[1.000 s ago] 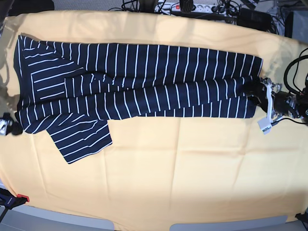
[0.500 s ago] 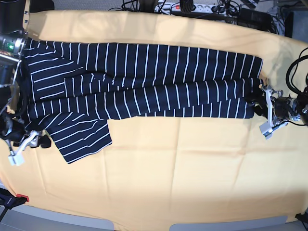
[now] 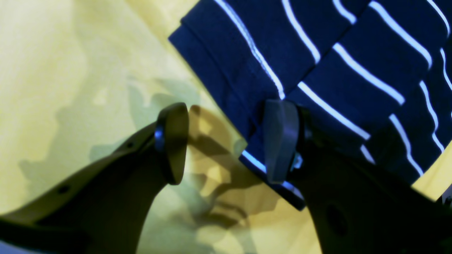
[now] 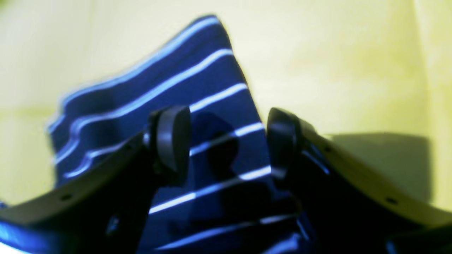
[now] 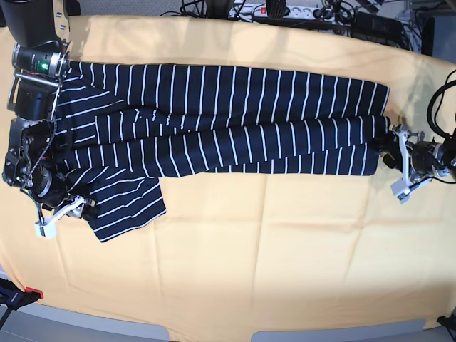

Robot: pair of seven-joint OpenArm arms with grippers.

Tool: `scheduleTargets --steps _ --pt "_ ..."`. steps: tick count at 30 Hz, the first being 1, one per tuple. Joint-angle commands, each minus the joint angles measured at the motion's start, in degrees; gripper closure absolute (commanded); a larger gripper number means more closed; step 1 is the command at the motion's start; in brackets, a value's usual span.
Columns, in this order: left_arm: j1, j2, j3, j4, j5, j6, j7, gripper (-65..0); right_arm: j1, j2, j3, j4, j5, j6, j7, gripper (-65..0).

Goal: Fold the T-shirt properly
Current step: 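Fold the sleeve-side edge inward with the right gripper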

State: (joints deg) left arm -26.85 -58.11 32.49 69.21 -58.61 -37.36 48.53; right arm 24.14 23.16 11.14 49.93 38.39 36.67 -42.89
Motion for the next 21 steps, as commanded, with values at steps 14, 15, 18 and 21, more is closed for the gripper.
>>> scheduleTargets --steps 14,15,18,21 --pt "-1.27 0.35 -0.81 0.26 -0.35 -0.11 -1.81 -34.7 2.36 1.79 0.09 5.29 20.37 3.33 -12.79 0.0" --pt "-1.27 0.33 -0.81 0.26 -0.33 -0.11 -2.14 -34.7 2.34 1.95 0.09 7.13 23.04 3.33 -16.17 0.0" --pt "-1.29 0.33 -0.81 0.26 -0.37 -0.13 -2.25 -34.7 0.85 2.69 0.11 14.34 32.7 3.33 -27.23 0.0" --pt "-1.29 0.33 -0.81 0.26 -0.37 -0.39 -2.25 -34.7 -3.63 4.11 0.15 23.52 44.3 3.33 -35.21 0.0"
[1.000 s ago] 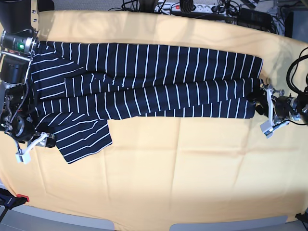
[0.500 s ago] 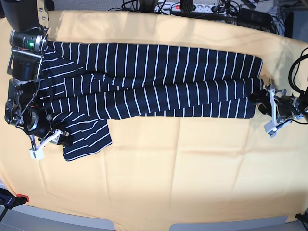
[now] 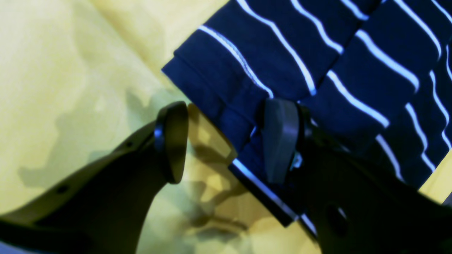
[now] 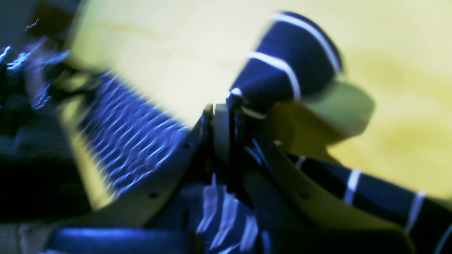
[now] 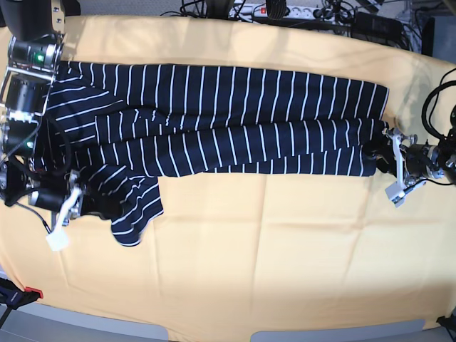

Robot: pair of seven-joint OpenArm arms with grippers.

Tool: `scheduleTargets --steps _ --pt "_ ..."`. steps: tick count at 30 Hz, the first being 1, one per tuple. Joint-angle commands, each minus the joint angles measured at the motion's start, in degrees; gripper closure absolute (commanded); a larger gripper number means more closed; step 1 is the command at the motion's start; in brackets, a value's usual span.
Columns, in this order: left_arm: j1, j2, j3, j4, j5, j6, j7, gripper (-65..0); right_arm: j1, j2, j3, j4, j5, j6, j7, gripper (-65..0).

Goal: Fold the T-shirt properly
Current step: 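Fold the sleeve-side edge inward with the right gripper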

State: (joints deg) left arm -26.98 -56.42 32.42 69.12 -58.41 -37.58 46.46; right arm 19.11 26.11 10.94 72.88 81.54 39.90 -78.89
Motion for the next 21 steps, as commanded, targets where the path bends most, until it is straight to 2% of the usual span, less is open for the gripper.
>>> scheduleTargets --steps 1,4,9,15,21 --pt "-1.16 -1.36 -0.74 0.35 -0.63 -0.57 -0.2 -34.7 -0.46 1.6 0.37 4.02 3.46 0.1 -1.11 0.0" --pt "-1.16 -1.36 -0.74 0.35 -1.36 -2.42 -0.17 -34.7 -6.12 2.45 0.37 14.34 3.46 0.1 -1.11 0.0" --pt "-1.16 -1.38 -0.74 0.35 -2.25 -2.42 -0.15 -34.7 -16.9 5.86 0.37 26.93 3.46 0.1 -1.11 0.0" --pt "-1.31 -1.46 -0.76 0.35 -2.21 -2.42 -0.13 -34.7 -26.23 10.95 0.37 32.61 3.46 0.1 -1.11 0.0" --pt "-1.33 -1.86 -0.79 0.35 -2.19 -2.42 -0.13 -34.7 -31.23 15.72 0.37 33.53 3.46 0.1 -1.11 0.0"
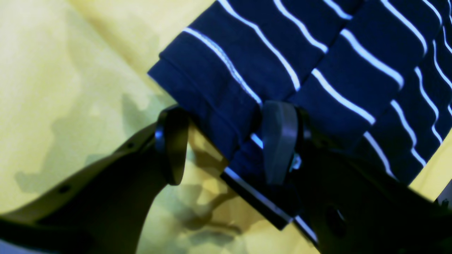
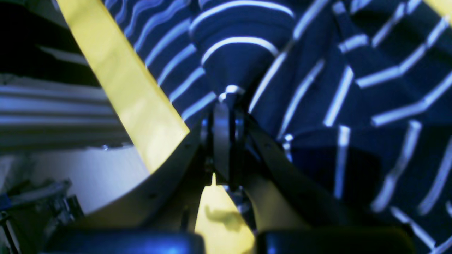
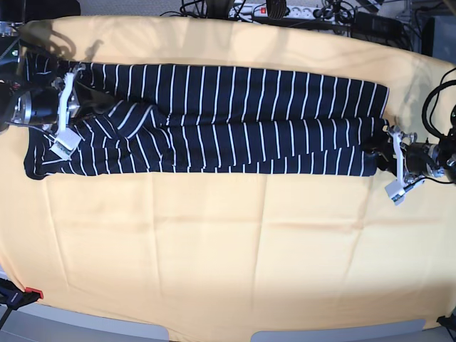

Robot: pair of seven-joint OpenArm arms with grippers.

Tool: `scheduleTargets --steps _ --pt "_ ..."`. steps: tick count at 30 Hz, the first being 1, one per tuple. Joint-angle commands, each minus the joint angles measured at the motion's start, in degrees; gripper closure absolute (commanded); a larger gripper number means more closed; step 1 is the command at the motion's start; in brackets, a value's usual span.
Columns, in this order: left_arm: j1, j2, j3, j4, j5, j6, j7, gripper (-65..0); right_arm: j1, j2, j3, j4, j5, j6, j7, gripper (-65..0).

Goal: Fold the T-shirt properly
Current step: 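Fold the sleeve-side edge inward with the right gripper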

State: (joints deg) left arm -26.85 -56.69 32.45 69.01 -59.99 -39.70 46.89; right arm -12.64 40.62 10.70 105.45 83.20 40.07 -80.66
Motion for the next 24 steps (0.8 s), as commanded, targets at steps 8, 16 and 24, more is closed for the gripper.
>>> scheduleTargets --steps 8,16,24 --pt "-1.44 -1.6 -3.98 0.46 -0.48 -0.3 -0.55 -34.7 -3.06 7.19 0.61 0.96 1.8 -0.07 0.66 0.0" --pt "-1.44 -1.75 -9.07 0.46 -0.5 -0.3 -0.37 -34.7 -3.61 6.99 0.61 0.85 -4.61 -0.07 0.66 0.0" --pt "-1.44 -3.34 -13.42 0.46 -0.74 -0.3 -0.37 -34.7 -6.6 6.71 0.59 0.79 -21.49 -0.07 3.48 0.0"
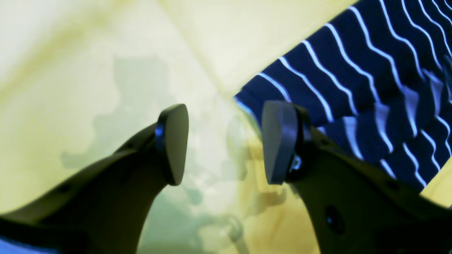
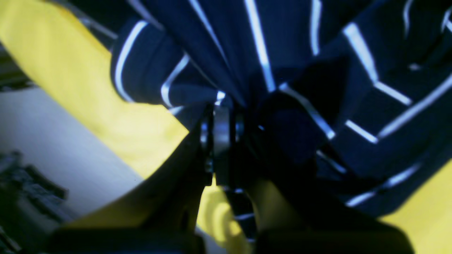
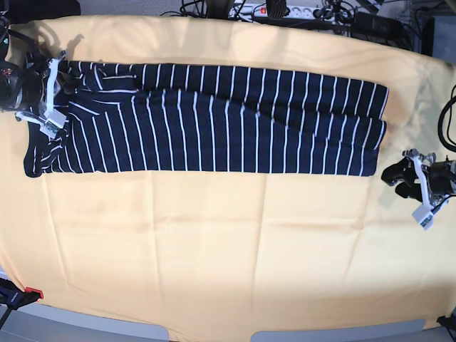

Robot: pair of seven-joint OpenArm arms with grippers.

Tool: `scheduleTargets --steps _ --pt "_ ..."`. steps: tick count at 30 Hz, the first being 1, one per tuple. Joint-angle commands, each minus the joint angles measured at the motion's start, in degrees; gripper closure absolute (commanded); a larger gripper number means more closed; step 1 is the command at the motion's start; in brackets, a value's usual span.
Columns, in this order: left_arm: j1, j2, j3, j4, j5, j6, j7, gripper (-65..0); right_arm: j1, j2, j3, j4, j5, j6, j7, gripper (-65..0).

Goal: Fold the T-shirt properly
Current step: 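Fold the sleeve-side edge inward with the right gripper, then grasp the opposite end of the folded strip with the left gripper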

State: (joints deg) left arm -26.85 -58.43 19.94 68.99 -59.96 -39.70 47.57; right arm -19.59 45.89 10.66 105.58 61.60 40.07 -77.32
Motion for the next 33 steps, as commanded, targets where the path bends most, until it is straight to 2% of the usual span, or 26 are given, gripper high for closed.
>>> scheduleTargets --steps 1,5,8,10,14,17,18,20,22,24,26,28,31,33 --pt "-1.46 -1.79 -1.29 0.48 -0.74 -0.3 -1.05 -34.7 0.37 1.42 0.63 0.66 -0.57 -0.07 0.24 0.0" --pt "-1.44 -2.73 -2.51 0.48 -1.22 -0.3 -1.03 -34.7 0.39 1.46 0.66 0.68 2.27 -0.07 0.2 -1.6" --pt "-1.44 -3.8 -2.51 0.48 -2.27 -0.3 -1.03 -34.7 0.39 1.79 0.66 0.98 5.66 -0.07 0.04 -21.5" --pt "-1.46 -4.48 -2.51 0.48 -2.25 -0.3 -1.05 -34.7 0.39 2.51 0.66 2.19 8.9 -0.07 -1.55 -30.4" --pt "-1.79 -6.12 -2.51 0.48 -2.21 -0.3 -1.14 -34.7 0.52 5.11 1.84 8.46 15.93 -0.07 -2.68 -31.1" --pt "-1.75 -7.32 -3.93 0.48 -2.95 -0.3 -1.27 -34.7 0.52 5.64 6.21 13.62 17.75 -0.07 -2.68 -31.1" --pt "-1.73 -7.52 -5.09 0.46 -3.61 0.66 -1.25 -34.7 0.52 5.51 8.04 14.53 18.03 -0.07 -2.54 -31.1" --pt "-1.7 -7.56 -8.41 0.28 -5.07 3.87 -1.22 -34.7 0.5 4.76 11.1 14.78 17.84 -0.07 2.16 -31.1" --pt "-1.55 -7.39 -12.7 -0.83 -7.67 5.07 -0.76 -34.7 0.52 1.9 13.25 14.53 15.47 -0.07 6.73 -31.1" --pt "-1.4 -7.23 -16.85 -3.02 -11.15 5.01 1.46 -34.7 0.5 -2.73 14.19 13.94 12.13 -0.07 11.32 -31.1" --pt "-1.42 -7.26 -19.98 -5.77 -16.98 4.92 6.16 -34.7 0.5 -7.96 14.14 12.17 8.61 -0.07 14.32 -31.0" --pt "-1.4 -7.23 -22.12 -8.61 -22.62 3.26 11.28 -34.7 0.52 -12.44 14.14 9.31 4.5 -0.07 16.7 -30.6" --pt "-1.4 -7.3 -23.52 -13.11 -25.04 1.99 13.38 -34.7 0.55 -16.39 14.14 4.33 -3.61 -0.07 20.0 -22.8" --pt "-1.29 -7.26 -23.52 -16.65 -25.04 2.01 13.4 -34.7 0.52 -18.27 14.14 0.98 -7.21 -0.07 22.29 -13.8"
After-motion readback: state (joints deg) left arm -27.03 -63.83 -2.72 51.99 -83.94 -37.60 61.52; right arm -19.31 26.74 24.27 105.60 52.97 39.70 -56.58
